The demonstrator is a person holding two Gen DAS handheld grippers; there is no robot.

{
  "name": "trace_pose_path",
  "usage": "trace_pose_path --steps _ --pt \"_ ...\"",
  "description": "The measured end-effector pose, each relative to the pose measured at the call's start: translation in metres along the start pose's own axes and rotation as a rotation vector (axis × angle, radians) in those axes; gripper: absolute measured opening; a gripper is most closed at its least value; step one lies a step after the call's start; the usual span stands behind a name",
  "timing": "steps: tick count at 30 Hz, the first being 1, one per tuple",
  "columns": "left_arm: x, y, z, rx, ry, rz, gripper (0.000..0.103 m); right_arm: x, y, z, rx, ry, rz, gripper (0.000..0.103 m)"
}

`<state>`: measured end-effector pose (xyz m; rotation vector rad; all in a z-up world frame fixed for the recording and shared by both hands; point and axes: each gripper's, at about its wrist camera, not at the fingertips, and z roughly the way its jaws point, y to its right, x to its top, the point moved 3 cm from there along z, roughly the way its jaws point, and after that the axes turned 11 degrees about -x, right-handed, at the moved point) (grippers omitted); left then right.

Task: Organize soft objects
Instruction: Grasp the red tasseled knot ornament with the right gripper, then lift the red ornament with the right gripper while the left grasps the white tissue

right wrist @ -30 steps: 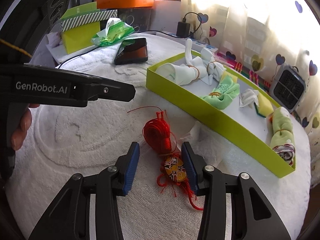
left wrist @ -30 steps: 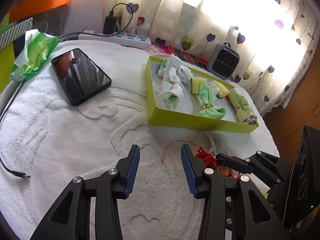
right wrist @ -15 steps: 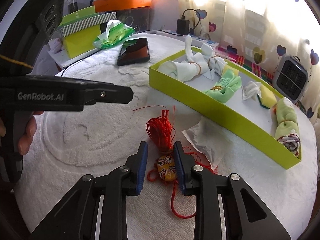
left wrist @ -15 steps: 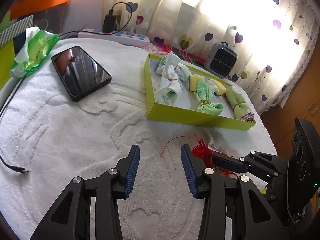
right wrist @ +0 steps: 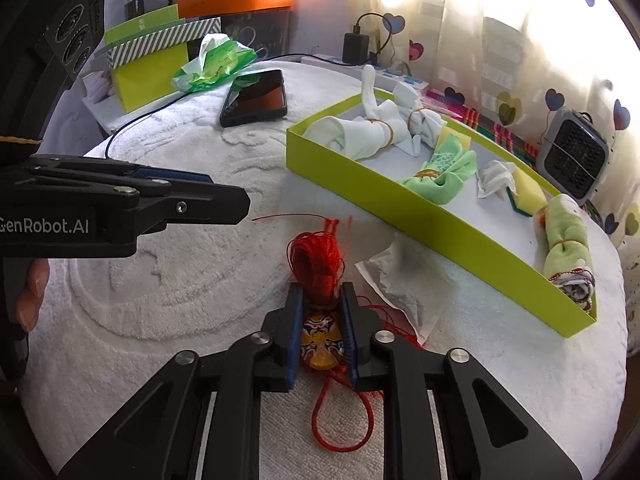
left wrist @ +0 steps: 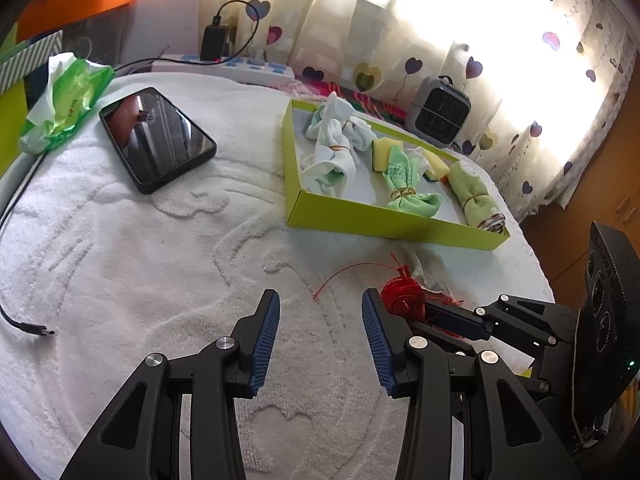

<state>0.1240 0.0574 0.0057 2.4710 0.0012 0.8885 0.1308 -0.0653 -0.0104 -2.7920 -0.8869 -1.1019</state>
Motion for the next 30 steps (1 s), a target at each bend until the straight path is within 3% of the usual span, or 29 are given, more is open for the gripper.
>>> trace_pose_path --steps 16,30 --pt "-0.003 0.016 0.005 -0.01 -0.025 0.033 0.041 -0.02 0.027 -0.037 0.15 0.051 0.21 0.014" --pt "0.004 0.048 0.041 -0.056 -0.087 0.077 0.044 -0.039 0.095 -0.067 0.029 0.119 0.397 0.014"
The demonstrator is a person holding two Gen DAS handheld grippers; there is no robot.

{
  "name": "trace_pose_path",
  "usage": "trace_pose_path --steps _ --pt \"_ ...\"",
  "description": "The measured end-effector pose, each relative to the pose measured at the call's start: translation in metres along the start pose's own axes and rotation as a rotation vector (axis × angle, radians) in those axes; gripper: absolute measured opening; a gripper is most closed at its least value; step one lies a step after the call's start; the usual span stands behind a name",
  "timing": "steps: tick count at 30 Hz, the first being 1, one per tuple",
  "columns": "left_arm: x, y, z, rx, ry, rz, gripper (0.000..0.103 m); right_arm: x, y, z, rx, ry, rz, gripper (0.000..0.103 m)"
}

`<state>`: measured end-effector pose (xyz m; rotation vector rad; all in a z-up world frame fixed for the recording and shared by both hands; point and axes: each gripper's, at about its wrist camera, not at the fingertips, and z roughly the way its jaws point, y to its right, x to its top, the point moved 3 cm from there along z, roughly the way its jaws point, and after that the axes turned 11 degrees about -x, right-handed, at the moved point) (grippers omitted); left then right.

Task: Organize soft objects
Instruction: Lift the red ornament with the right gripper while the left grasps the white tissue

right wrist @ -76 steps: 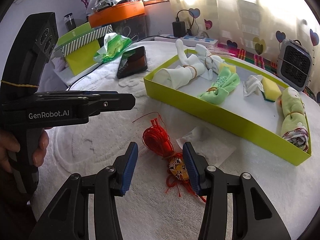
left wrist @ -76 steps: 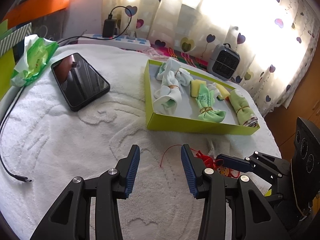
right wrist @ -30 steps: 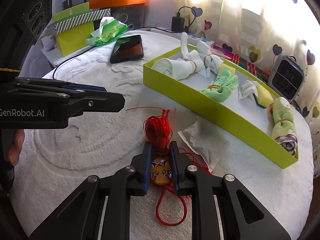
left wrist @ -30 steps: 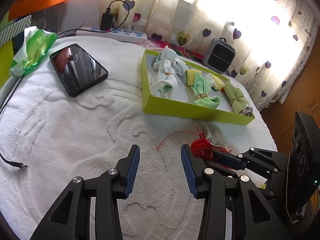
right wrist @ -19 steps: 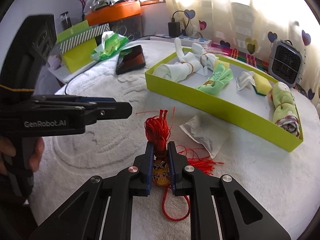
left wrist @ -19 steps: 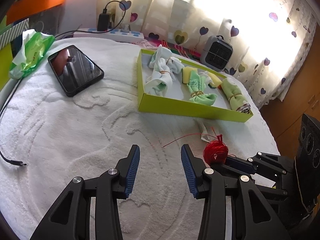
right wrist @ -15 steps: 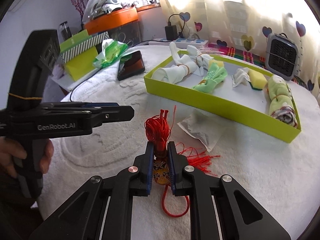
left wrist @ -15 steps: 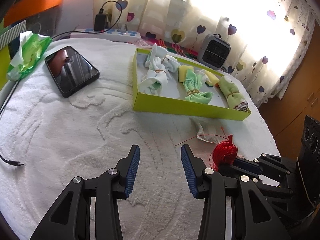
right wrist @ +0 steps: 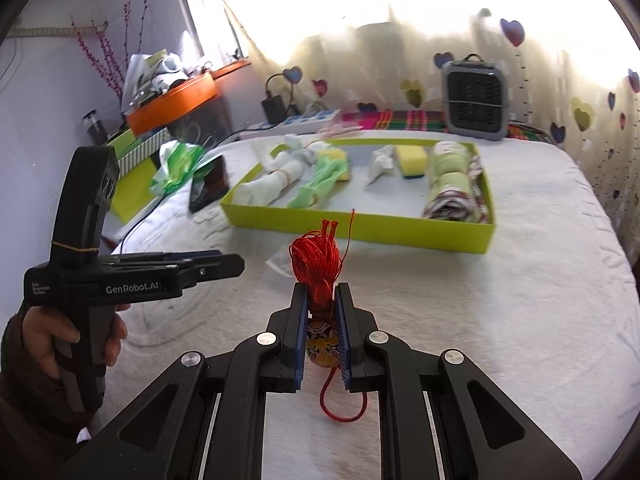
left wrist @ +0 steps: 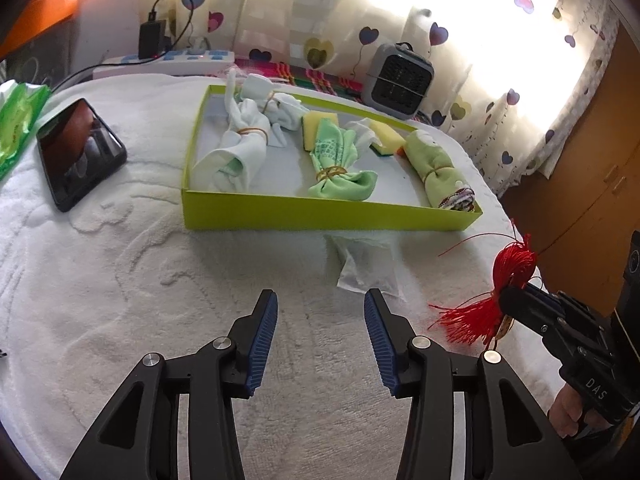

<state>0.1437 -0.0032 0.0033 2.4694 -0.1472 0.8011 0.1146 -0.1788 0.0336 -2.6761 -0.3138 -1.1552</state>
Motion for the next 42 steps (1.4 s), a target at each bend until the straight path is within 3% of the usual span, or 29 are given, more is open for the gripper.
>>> trace_pose_path --steps 3,9,24,42 --pt "0.005 0.008 0.009 -0.001 -0.013 0.023 0.044 0.003 0.009 -0.002 -0.054 0.018 0.001 0.014" --pt "0.013 0.017 0.026 0.026 -0.037 0.052 0.044 0.005 0.023 -0.002 -0.068 0.03 0.019 0.014" --pt "0.018 0.03 0.052 0.108 -0.068 0.123 0.044 0.005 0.033 0.003 -0.05 0.038 0.039 0.014" --pt "0.014 0.034 0.053 0.133 -0.049 0.157 0.043 0.004 0.031 0.01 -0.028 0.019 0.036 0.014"
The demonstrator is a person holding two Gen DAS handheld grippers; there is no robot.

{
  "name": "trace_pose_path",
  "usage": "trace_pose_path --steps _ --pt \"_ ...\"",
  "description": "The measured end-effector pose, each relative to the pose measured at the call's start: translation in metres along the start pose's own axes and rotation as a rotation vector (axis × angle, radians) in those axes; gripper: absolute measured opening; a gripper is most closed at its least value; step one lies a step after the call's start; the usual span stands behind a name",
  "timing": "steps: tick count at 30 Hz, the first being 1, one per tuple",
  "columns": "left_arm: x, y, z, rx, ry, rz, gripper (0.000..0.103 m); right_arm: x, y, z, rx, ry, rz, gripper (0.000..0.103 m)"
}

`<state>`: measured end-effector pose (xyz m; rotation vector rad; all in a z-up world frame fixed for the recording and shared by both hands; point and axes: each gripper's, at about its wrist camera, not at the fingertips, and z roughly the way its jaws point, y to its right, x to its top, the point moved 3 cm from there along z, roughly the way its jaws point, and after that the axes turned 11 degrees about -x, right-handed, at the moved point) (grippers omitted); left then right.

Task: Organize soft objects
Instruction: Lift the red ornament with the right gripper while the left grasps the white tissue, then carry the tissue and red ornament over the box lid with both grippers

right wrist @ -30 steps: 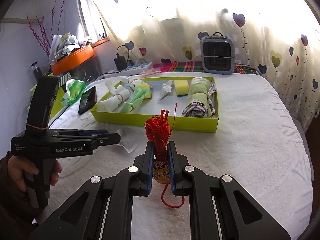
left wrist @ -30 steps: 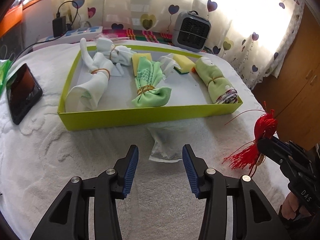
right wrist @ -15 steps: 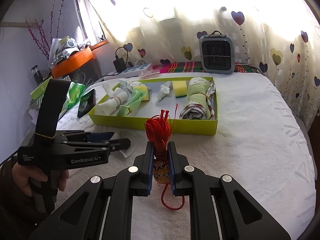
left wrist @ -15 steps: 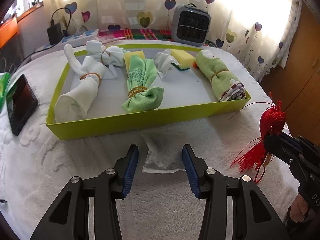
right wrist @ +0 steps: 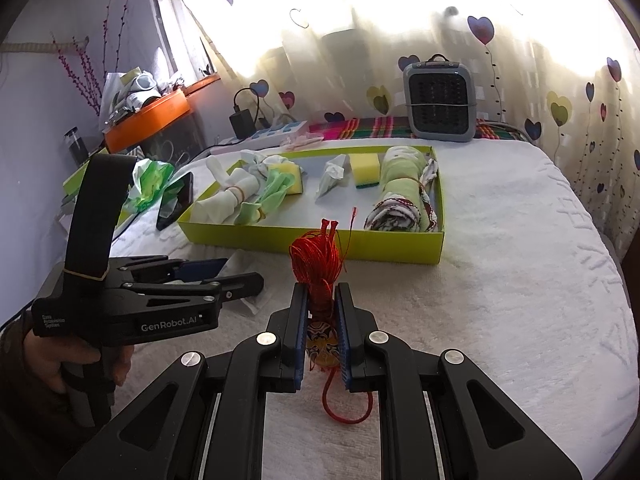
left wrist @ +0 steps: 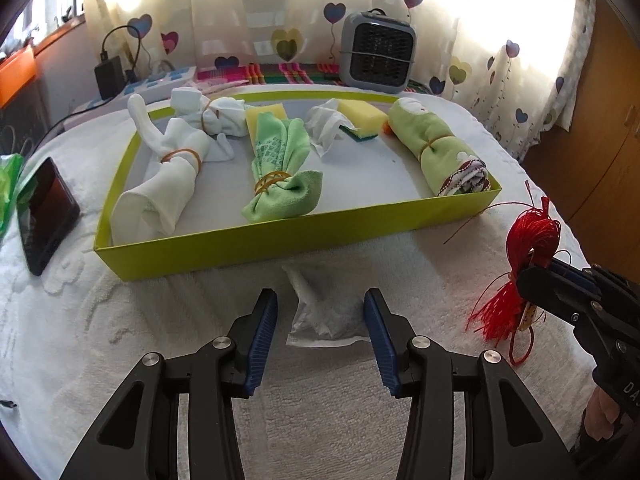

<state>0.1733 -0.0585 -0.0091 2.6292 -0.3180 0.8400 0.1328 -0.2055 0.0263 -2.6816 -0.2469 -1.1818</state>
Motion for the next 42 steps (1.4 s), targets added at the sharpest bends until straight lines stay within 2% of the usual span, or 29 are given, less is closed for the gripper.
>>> trace_pose_path --steps 4,12,27,42 --pt "-0.001 -0.001 -0.002 -0.007 0.011 -0.008 0.03 0.0 0.0 0.0 -0.001 -0.003 0.001 0.014" --pt "-0.001 -0.001 -0.006 -0.018 0.027 -0.013 0.021 -0.002 -0.001 0.002 -0.001 -0.006 0.001 0.014" --pt "-0.004 0.001 -0.017 -0.052 0.054 -0.029 0.019 -0.003 -0.002 0.002 0.003 -0.005 0.0 0.014" --pt "0.0 0.0 -0.048 -0.072 0.112 -0.026 0.019 0.005 -0.01 -0.011 0.001 0.029 -0.002 0.014"
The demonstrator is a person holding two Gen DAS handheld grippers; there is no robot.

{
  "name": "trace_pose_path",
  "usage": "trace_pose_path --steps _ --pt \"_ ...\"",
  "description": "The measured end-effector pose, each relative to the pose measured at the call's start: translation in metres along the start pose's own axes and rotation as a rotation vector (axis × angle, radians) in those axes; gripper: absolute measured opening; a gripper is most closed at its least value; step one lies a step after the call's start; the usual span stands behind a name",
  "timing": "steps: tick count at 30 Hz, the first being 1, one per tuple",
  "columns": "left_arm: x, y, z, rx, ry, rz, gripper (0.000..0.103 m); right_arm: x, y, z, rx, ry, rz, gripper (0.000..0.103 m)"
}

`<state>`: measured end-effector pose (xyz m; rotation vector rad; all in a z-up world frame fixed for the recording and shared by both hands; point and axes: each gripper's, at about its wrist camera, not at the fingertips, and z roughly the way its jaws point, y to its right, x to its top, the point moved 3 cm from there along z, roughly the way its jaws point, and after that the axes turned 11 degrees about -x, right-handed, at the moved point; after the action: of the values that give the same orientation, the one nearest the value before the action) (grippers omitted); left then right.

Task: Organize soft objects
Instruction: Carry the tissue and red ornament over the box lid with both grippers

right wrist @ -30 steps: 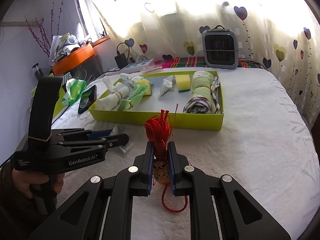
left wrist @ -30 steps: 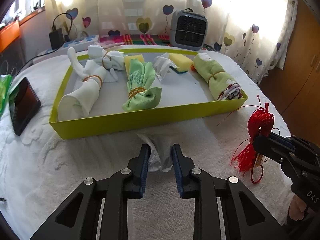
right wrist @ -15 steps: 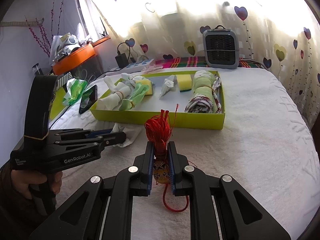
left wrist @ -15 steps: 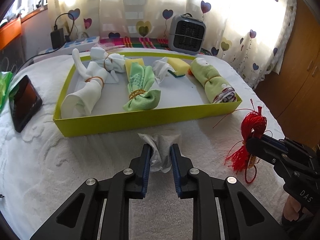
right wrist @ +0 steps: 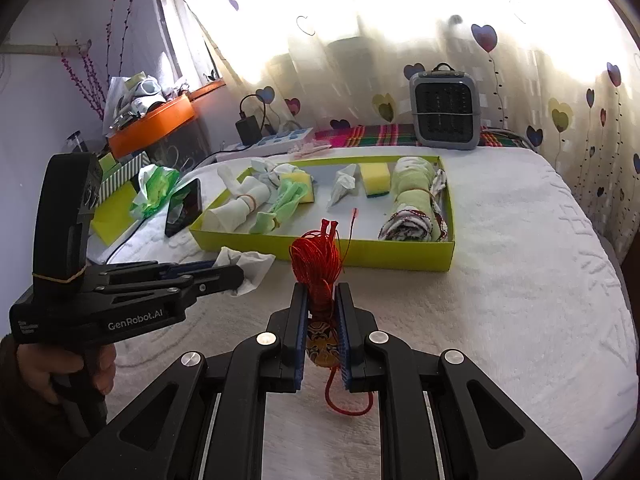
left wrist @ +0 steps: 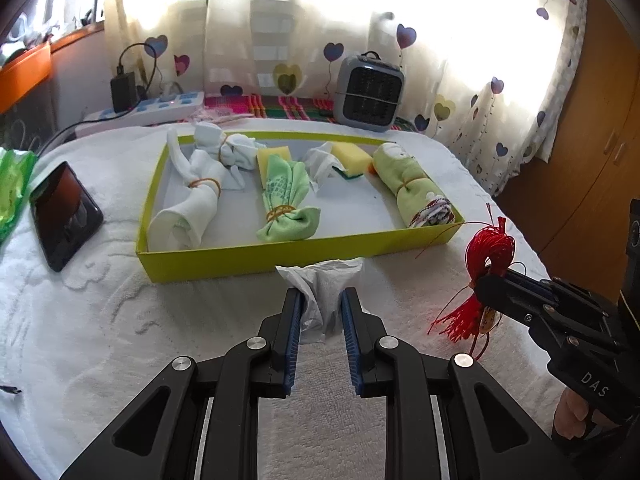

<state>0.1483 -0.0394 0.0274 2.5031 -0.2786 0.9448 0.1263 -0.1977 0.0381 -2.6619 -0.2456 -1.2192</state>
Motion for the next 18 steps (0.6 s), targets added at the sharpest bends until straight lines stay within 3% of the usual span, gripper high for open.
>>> trace_pose_path --steps 18 --pt "0.025 -0.002 -0.028 0.005 0.074 0.026 0.019 0.023 -0.009 -0.008 -0.011 0.048 -0.014 0.014"
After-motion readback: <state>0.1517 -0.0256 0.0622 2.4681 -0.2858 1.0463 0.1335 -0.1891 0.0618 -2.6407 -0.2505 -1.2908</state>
